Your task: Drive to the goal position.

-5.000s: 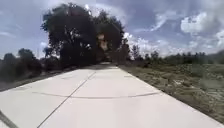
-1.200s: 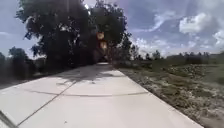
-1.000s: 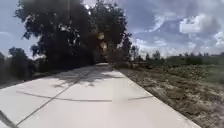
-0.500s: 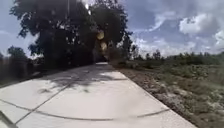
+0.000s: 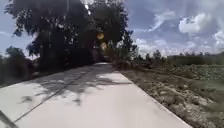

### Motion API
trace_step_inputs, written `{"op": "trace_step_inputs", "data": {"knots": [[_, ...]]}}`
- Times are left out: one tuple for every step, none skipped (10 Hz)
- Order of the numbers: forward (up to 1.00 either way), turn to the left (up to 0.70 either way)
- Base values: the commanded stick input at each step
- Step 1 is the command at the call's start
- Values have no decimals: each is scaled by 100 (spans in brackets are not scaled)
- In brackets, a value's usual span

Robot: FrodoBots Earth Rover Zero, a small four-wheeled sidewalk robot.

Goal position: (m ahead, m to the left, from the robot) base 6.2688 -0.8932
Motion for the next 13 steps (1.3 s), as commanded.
{"op": "trace_step_inputs", "data": {"knots": [[85, 5], [85, 34], [85, 34], [85, 15], [85, 1], [85, 0], [85, 27], [85, 32], [85, 16], [85, 0], [85, 0], [85, 0], [85, 0]]}}
